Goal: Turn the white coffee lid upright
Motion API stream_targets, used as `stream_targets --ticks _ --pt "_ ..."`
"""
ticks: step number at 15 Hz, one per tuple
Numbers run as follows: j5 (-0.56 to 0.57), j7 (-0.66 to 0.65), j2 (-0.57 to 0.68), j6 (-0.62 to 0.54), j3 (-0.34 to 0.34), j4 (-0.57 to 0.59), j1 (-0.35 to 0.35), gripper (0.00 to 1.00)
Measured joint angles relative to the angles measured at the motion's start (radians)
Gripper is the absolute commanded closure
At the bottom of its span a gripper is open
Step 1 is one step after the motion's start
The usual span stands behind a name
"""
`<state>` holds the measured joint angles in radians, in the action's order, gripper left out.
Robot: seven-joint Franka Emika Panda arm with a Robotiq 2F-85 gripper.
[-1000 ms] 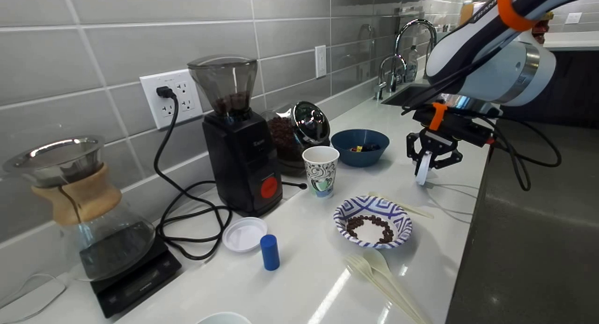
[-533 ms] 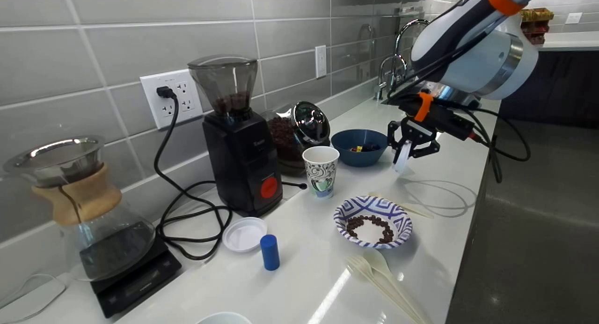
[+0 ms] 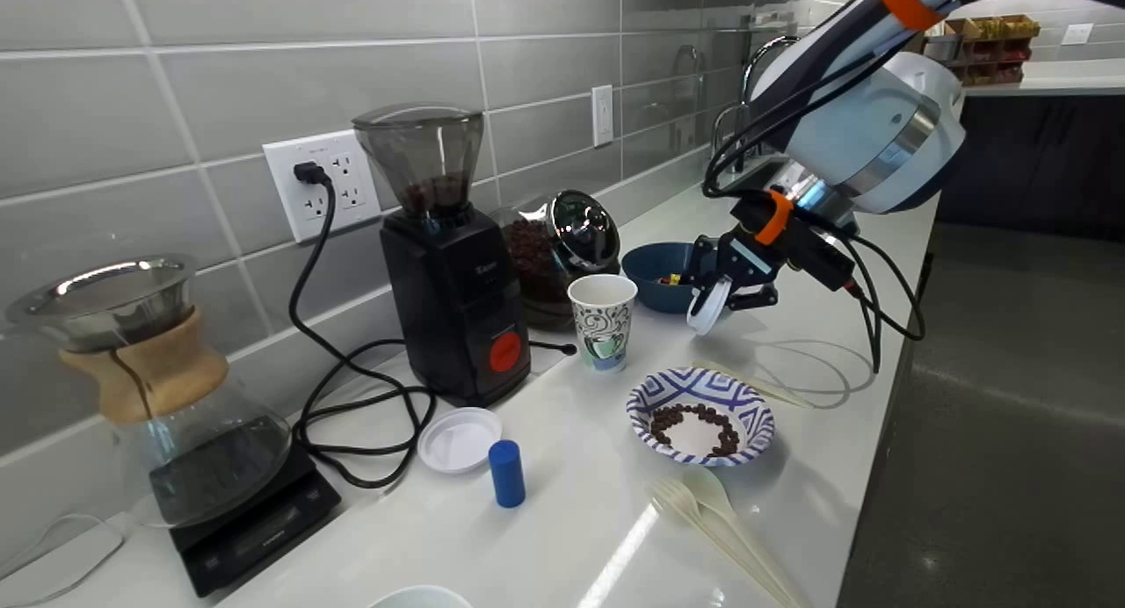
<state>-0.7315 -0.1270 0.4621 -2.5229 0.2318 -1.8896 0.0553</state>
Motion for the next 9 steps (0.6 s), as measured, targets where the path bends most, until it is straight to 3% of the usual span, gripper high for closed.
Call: stream_targets --ticks 1,2,9 --pt "-0.003 0.014 0.015 0.008 -0.001 0.006 -0.001 0.69" --pt "-0.003 0.024 0.029 0.013 -0.003 0.013 -0.001 0.68" --pt "-0.003 0.055 0.064 0.017 -0.014 0.035 -0.002 0.21"
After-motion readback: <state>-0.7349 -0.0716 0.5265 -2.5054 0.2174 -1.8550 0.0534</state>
